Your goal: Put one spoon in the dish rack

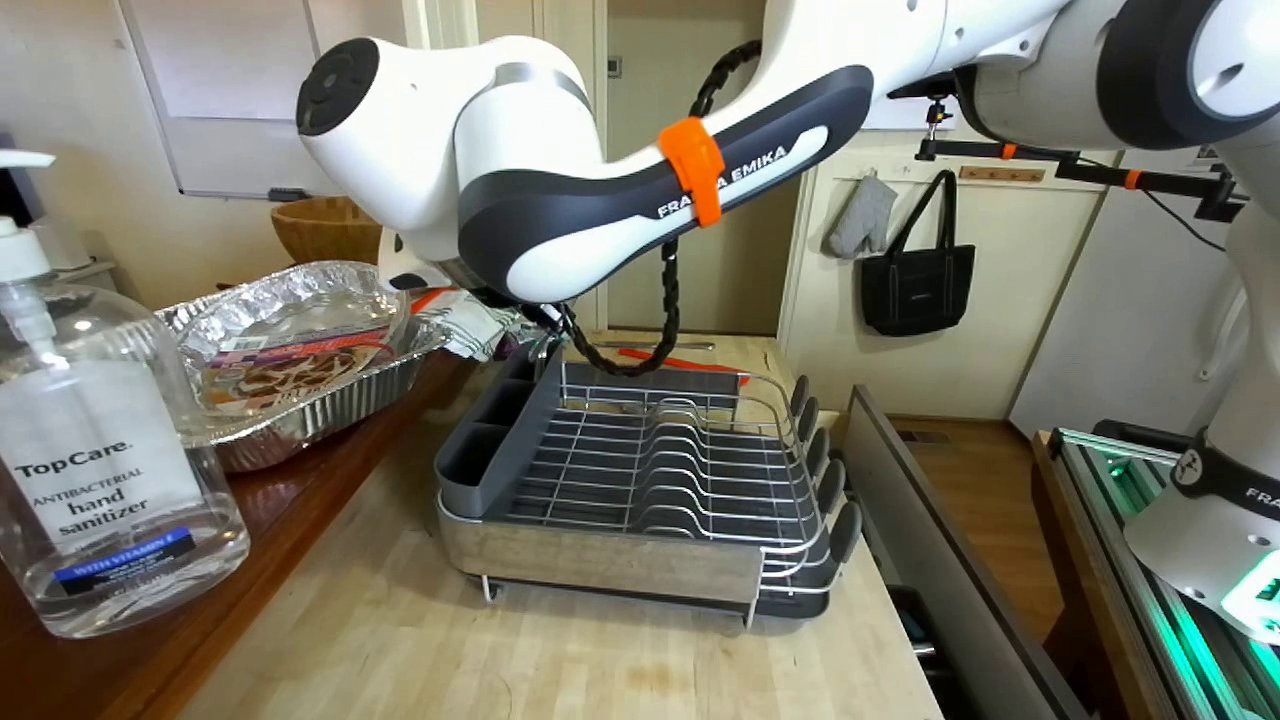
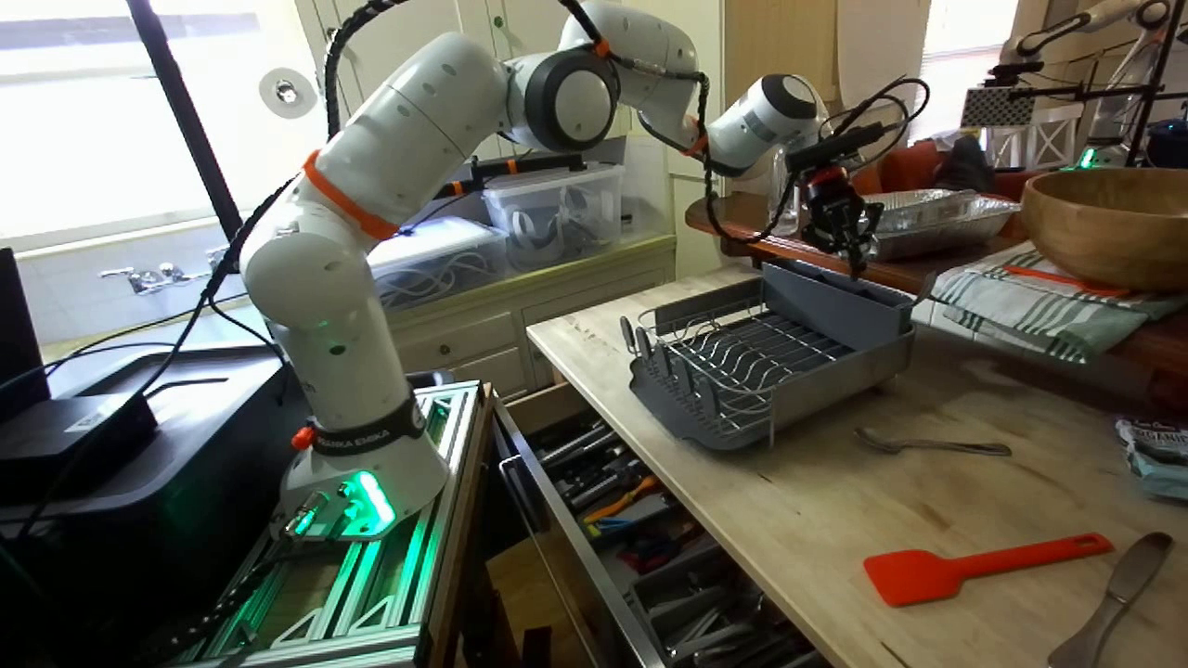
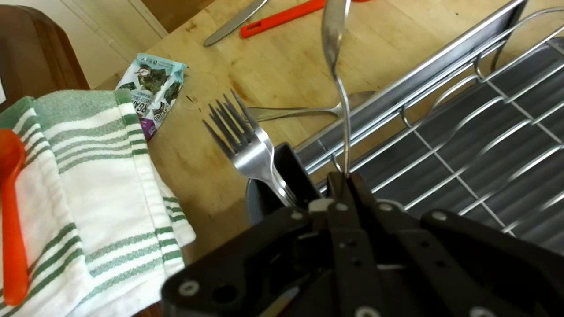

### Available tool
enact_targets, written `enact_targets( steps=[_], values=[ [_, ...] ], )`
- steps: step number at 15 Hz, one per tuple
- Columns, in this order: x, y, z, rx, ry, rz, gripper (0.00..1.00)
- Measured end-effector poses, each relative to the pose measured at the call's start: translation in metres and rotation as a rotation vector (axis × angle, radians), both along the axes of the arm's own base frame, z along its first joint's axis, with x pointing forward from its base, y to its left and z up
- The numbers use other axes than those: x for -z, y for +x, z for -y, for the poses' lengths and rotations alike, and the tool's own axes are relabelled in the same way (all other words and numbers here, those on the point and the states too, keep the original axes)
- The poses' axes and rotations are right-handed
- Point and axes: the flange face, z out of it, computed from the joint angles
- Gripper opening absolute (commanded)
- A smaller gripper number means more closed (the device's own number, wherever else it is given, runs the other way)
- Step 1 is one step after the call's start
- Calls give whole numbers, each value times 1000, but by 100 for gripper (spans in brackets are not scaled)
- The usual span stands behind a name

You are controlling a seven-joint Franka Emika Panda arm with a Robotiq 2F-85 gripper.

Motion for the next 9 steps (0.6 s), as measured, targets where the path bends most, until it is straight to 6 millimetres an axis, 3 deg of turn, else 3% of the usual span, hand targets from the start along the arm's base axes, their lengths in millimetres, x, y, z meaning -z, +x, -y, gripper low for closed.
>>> enact_targets(
  steps=[9],
  values=[
    [21, -6, -30, -120, -56, -59, 1]
  ],
)
